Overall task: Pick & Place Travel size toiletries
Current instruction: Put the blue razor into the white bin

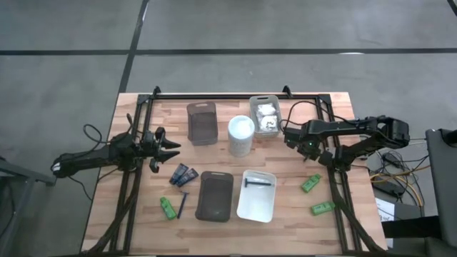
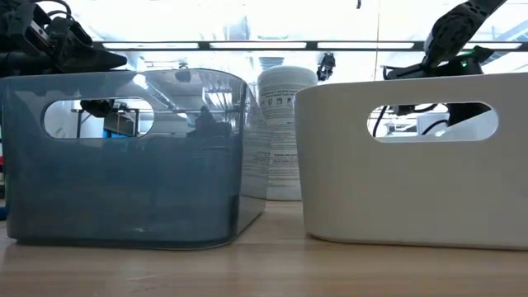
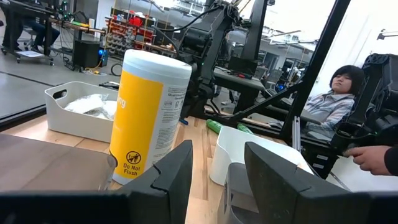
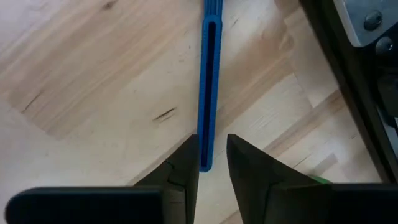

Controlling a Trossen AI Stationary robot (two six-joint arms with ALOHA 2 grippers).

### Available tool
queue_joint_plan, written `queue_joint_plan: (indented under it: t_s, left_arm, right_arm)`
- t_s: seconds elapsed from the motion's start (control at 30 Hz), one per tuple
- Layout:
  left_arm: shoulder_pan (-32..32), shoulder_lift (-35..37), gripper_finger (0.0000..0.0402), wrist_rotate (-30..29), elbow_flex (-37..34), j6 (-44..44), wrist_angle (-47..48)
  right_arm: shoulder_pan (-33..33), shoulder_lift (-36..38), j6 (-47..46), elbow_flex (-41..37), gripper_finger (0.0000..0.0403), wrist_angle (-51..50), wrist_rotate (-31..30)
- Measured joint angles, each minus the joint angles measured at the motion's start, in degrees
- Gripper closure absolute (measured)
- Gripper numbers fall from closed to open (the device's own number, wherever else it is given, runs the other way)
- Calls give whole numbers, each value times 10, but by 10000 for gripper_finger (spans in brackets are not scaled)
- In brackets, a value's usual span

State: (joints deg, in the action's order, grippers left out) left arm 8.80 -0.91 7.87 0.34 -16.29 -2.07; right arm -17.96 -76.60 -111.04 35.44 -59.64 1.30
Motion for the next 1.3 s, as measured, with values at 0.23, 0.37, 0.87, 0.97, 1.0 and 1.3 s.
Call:
queue_joint_plan:
  t_s: [0.23, 0.37, 0.87, 0.97, 1.0, 1.3]
  left_arm:
    - [0, 0, 250, 0, 0, 0, 0]
    - [0, 0, 250, 0, 0, 0, 0]
    - [0, 0, 250, 0, 0, 0, 0]
    - [0, 0, 250, 0, 0, 0, 0]
    - [0, 0, 250, 0, 0, 0, 0]
    - [0, 0, 250, 0, 0, 0, 0]
  right_arm:
    - [0, -1, -29, -2, 343, 3, 0]
    - [0, -1, -38, -12, 349, 13, 0]
    - [0, 1, -24, -6, 297, 20, -9]
    - [0, 1, -26, -2, 280, 21, -9]
    - [0, 1, -27, 0, 274, 21, -9]
    - [0, -1, -63, 5, 243, 24, -9]
